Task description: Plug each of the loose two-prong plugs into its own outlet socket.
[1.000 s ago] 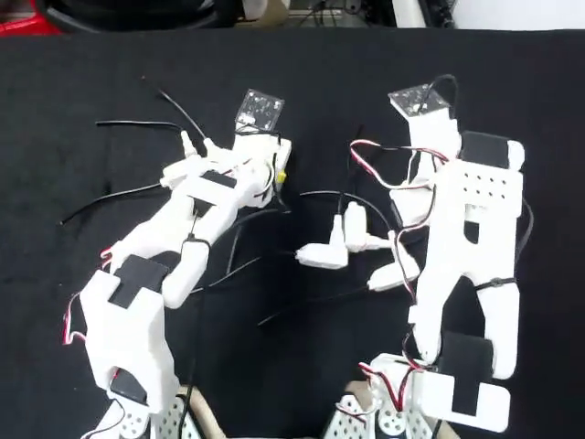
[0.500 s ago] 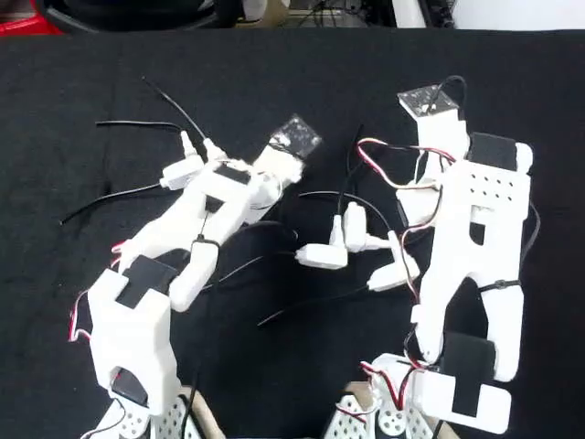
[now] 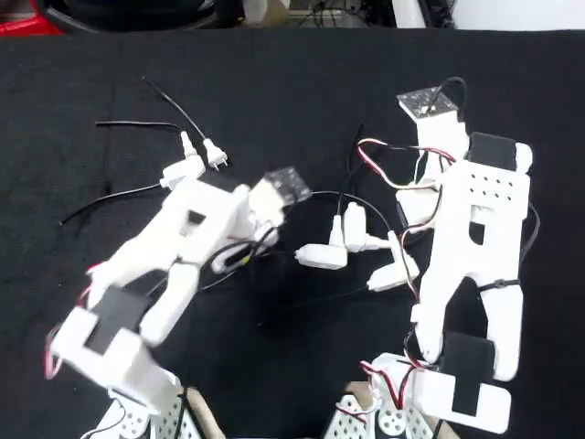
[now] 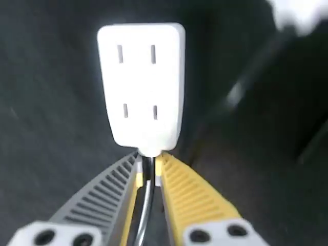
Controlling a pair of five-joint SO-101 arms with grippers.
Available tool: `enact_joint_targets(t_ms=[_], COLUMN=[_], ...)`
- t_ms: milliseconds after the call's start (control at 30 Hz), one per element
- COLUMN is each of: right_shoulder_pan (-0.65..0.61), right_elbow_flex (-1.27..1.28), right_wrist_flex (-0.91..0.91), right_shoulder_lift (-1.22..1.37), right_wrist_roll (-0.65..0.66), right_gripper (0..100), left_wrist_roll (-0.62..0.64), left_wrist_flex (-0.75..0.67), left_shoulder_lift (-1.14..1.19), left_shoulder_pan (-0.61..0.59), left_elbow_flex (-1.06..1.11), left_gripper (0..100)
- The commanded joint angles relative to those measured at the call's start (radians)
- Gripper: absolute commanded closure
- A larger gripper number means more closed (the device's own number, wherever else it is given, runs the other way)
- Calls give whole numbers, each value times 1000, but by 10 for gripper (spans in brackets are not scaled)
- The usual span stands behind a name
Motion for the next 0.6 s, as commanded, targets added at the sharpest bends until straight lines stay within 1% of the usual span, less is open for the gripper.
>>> enact_joint_targets(t_ms=[0, 67, 333, 433, 500, 533, 567], right_shoulder_pan=[-14, -23, -127, -189, -233, -259, -284], right_elbow_flex=[-2, -2, -2, -2, -5, -7, -7], right_wrist_flex=[8, 20, 41, 40, 35, 35, 34], right_shoulder_lift=[-8, -8, -8, -10, -10, -10, -10], right_wrist_roll=[2, 2, 2, -21, -61, -75, -86], right_gripper=[858, 858, 858, 858, 857, 857, 857], left_wrist_roll=[-14, -58, -450, -563, -601, -595, -559], left_wrist_flex=[-43, -38, -35, -12, 37, 71, 120], left_shoulder_lift=[-261, -373, -796, -948, -1049, -1102, -1143], left_shoulder_pan=[-93, -154, -467, -565, -602, -616, -622], left_elbow_flex=[216, 318, 713, 814, 854, 858, 858], left_gripper=[971, 971, 971, 970, 970, 969, 954])
